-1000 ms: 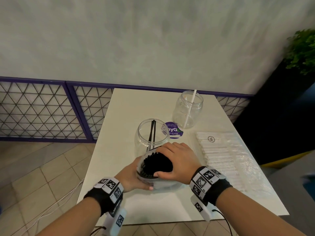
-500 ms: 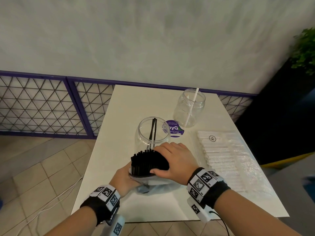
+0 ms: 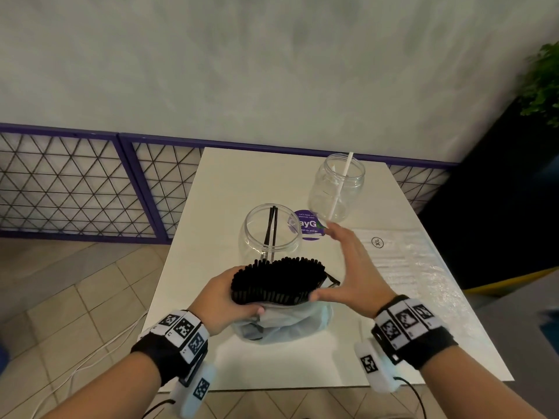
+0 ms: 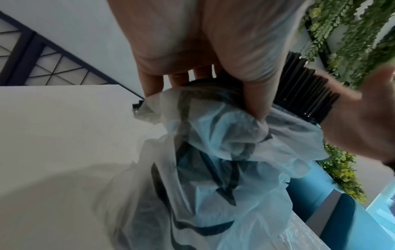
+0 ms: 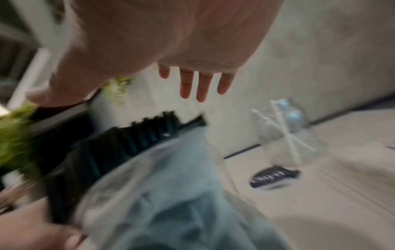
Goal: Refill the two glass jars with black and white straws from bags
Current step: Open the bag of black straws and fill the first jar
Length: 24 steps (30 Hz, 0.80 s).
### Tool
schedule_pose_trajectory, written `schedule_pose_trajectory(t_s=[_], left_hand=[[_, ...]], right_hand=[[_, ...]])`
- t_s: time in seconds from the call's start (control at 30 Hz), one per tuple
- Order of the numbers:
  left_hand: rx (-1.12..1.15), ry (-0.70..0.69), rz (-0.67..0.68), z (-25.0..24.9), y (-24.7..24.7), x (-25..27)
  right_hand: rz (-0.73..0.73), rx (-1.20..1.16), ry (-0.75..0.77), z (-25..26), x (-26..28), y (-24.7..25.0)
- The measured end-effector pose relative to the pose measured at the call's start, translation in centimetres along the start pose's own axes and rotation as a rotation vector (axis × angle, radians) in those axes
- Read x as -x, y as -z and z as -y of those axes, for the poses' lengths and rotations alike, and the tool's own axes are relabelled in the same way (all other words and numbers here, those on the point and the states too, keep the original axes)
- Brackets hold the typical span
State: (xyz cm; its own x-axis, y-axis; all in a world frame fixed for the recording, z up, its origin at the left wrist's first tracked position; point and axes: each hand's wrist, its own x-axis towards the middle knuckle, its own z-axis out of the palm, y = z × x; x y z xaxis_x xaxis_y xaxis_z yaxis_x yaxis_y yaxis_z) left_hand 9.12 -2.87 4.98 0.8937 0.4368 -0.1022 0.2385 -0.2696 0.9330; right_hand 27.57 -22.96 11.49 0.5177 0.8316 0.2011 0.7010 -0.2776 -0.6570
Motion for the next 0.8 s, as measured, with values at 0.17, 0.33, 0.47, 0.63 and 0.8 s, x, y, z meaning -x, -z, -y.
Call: schedule_pose_trajectory(t_s=[0.17, 0.33, 0.47, 0.63, 0.8], left_hand=[[-0.008, -0.011, 0.011, -0.4, 0.1, 0.0], [0.012, 0.017, 0.010, -0.5, -0.3, 0.0], [0.009, -0.011, -0.014, -0.5, -0.3, 0.3], [0.026, -0.020, -0.086, -1.5, 0.5, 0.8], [-0.006, 0.014, -0.097, -1.1, 1.5, 1.0]], right_hand=[[0.239, -0.288, -0.371, -5.1, 4.2, -4.0], [0.264, -0.095, -0.371, -4.9, 3.4, -8.6], [0.219, 0.024, -0.377, -4.9, 2.5, -9.9], [0.099, -0.336, -0.392, -3.9, 2.5, -8.2], [0.131, -0.430, -0.400, -3.2, 2.1, -8.3]])
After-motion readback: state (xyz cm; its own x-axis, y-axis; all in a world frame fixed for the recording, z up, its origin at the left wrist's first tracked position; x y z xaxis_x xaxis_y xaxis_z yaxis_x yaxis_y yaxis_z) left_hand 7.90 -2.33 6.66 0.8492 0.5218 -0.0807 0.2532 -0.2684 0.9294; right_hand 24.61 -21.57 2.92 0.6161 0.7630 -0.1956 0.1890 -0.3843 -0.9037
